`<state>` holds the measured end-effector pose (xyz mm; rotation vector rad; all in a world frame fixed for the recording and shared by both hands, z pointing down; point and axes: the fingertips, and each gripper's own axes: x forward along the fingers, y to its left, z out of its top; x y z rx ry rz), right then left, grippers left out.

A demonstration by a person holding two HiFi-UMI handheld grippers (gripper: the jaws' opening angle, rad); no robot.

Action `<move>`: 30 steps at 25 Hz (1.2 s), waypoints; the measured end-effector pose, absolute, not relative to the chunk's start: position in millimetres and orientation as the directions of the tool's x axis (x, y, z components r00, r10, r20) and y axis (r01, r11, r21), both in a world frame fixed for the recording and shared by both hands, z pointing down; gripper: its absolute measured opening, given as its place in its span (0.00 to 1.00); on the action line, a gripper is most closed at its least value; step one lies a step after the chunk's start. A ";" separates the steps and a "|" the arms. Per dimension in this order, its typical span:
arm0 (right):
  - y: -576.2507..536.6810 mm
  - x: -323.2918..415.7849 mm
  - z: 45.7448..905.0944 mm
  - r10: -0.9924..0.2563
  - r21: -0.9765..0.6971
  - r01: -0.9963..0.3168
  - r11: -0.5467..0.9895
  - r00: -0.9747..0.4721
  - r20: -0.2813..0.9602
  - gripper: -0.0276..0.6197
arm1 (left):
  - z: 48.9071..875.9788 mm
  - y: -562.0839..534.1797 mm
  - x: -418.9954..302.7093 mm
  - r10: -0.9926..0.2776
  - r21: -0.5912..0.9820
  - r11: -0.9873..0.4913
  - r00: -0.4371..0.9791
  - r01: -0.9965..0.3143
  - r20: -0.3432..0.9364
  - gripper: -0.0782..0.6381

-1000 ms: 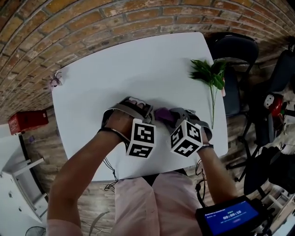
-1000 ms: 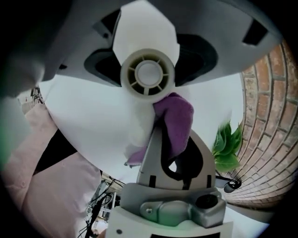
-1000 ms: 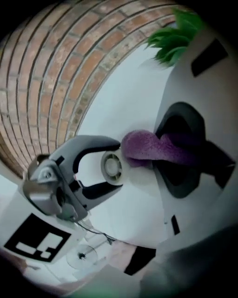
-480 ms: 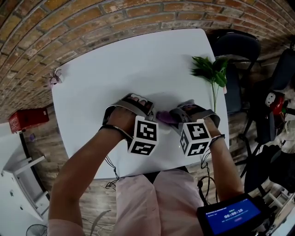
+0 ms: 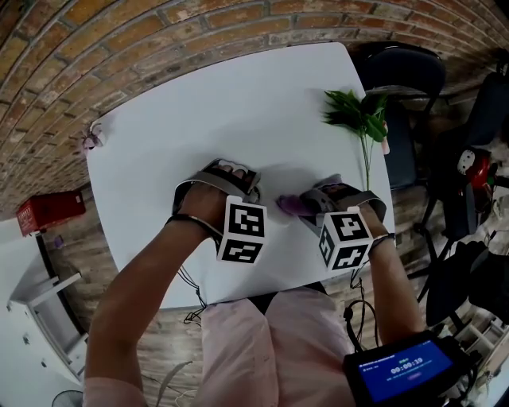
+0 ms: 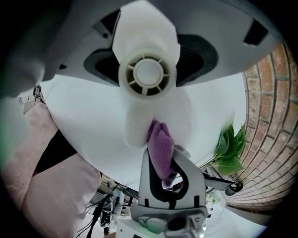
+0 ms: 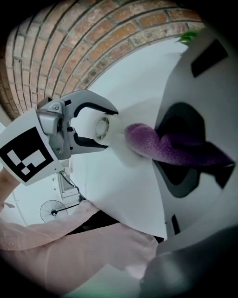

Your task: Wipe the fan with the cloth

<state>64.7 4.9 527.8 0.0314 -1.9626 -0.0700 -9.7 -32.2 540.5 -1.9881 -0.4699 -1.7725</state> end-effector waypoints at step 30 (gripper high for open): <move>57.8 22.2 500.2 -0.141 -0.111 -0.377 0.920 -0.579 0.803 0.17 | 512.6 -42.7 -49.2 -0.150 -0.072 -0.965 0.303 -0.252 0.941 0.64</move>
